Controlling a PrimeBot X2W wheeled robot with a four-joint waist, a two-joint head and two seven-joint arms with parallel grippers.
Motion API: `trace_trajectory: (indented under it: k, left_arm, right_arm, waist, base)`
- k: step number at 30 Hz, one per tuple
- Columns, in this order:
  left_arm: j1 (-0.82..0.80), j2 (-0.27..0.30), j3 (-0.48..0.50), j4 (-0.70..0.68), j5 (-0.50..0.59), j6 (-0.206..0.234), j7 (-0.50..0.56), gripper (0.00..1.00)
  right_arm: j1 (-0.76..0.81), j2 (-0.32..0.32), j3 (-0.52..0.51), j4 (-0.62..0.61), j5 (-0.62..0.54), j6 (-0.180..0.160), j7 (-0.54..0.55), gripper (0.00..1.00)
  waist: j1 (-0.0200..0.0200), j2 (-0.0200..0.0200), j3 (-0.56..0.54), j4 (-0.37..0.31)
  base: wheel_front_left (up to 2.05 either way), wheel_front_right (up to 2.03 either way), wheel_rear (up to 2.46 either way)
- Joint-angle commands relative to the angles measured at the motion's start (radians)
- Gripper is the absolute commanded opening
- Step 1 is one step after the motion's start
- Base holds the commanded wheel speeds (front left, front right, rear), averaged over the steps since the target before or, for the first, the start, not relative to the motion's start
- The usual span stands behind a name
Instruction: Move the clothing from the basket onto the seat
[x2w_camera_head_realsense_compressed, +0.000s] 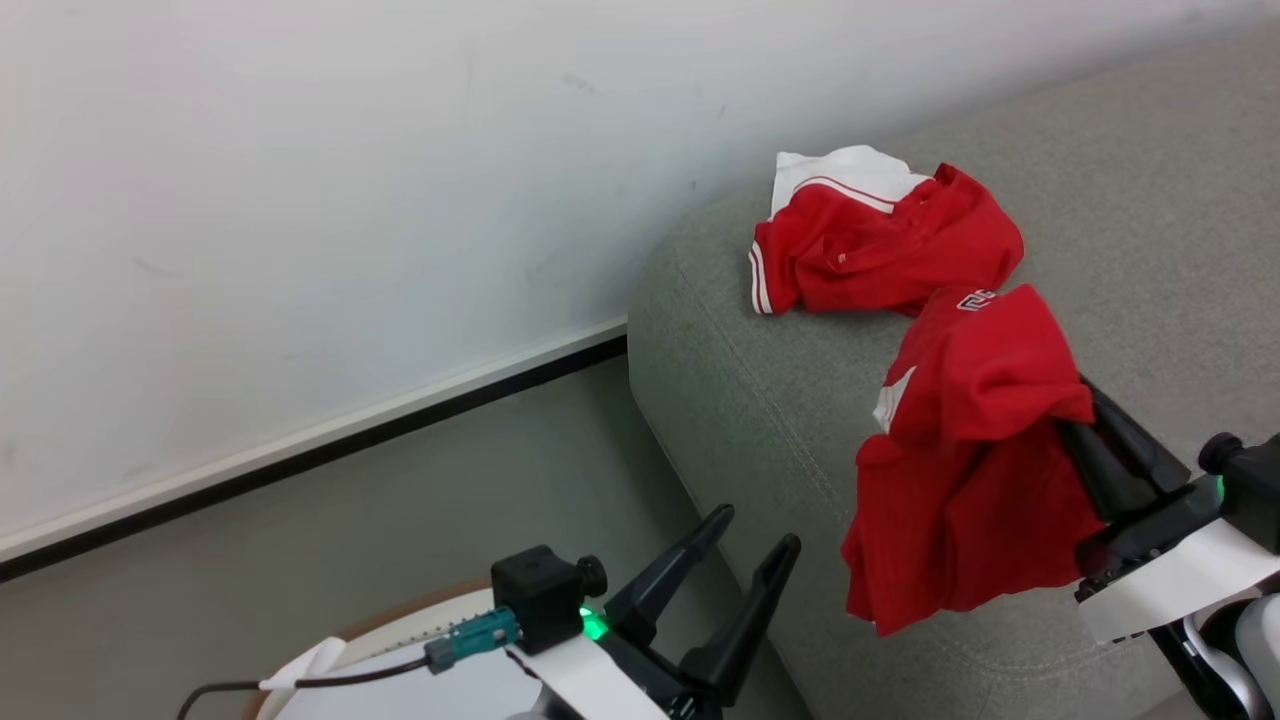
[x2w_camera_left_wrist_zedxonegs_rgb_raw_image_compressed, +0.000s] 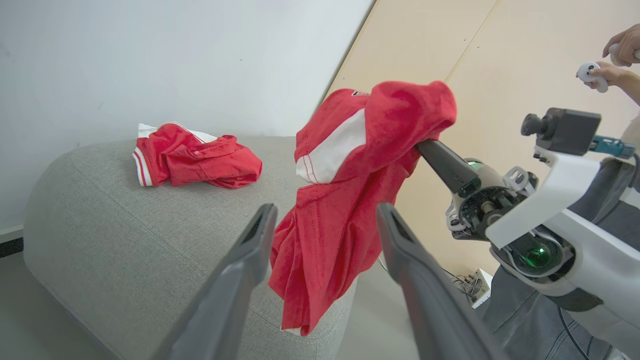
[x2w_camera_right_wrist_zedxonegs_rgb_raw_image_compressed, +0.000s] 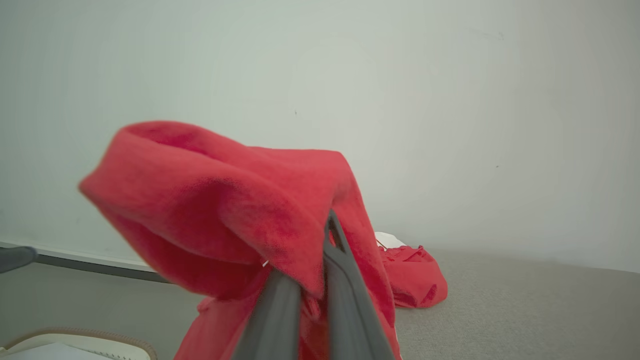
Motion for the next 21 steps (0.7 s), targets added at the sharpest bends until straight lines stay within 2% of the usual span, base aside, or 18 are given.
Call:
trace_trajectory:
  k: [1,8,11,16,21]
  left_arm:
    - [0.013,-0.006,0.01,0.004,0.022,-0.009,-0.002,1.0]
    - [-0.022,-0.01,0.023,0.011,0.068,-0.028,-0.002,1.0]
    - [-0.053,0.002,0.026,0.01,0.077,-0.034,-0.001,1.0]
    - [-0.136,0.033,0.039,-0.005,0.105,-0.041,0.018,1.0]
    - [-0.243,0.081,0.057,-0.032,0.144,-0.043,0.057,1.0]
  right_arm:
    - [0.018,0.005,-0.022,-0.011,-0.011,-0.003,0.004,0.0]
    - [0.033,0.031,-0.09,-0.029,-0.031,-0.003,-0.003,0.0]
    - [0.006,0.061,-0.13,-0.022,-0.042,-0.003,-0.014,0.0]
    - [-0.089,0.125,-0.196,0.018,-0.081,-0.003,-0.04,0.0]
    - [-0.261,0.173,-0.262,0.077,-0.125,-0.003,-0.058,0.0]
  waist:
    - [0.0,0.0,0.018,-0.009]
    - [0.0,0.0,0.088,-0.005]
    - [0.0,0.0,0.144,0.01]
    - [0.0,0.0,0.258,0.044]
    - [0.0,0.0,0.386,0.086]
  base:
    - [0.0,0.0,0.0]
    - [0.0,0.0,0.0]
    - [0.0,0.0,0.0]
    - [0.0,0.0,0.0]
    - [0.0,0.0,0.0]
